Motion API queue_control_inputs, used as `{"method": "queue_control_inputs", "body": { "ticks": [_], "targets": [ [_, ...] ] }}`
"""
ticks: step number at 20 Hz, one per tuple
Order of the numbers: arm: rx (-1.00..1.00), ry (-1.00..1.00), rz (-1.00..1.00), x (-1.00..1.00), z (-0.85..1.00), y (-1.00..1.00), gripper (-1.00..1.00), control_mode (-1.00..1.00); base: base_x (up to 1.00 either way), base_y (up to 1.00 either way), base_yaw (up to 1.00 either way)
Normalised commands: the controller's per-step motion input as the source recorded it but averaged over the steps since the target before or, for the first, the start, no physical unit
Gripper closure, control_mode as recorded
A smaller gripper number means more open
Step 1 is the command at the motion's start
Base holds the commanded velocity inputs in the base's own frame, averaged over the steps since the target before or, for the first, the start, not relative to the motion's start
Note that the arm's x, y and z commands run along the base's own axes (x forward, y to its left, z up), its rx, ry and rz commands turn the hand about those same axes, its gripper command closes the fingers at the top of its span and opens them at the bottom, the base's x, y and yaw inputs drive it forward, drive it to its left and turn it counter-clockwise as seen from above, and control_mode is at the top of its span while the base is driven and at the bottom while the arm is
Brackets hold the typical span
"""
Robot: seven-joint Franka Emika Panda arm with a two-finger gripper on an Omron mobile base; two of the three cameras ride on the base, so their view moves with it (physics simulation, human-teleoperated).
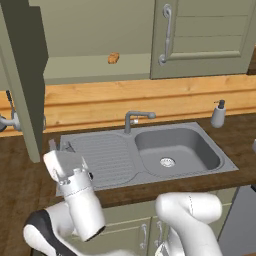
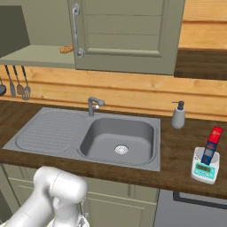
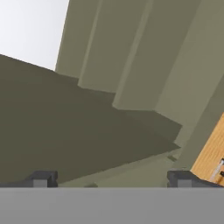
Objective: Pick the boxed food and place it on the digital scale for weighing, and close the cabinet.
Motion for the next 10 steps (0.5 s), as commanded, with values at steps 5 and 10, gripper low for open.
{"method": "queue_control_inputs", "body": {
  "ticks": [5, 10],
  "targets": [
    [0.02, -0.06, 0.00, 0.00, -0.79, 0.33, -1.00, -1.00, 0.00, 0.00, 0.00],
    [0.00, -0.02, 0.00, 0.00, -0.01, 0.71, -1.00, -1.00, 0.00, 0.00, 0.00]
  ]
}}
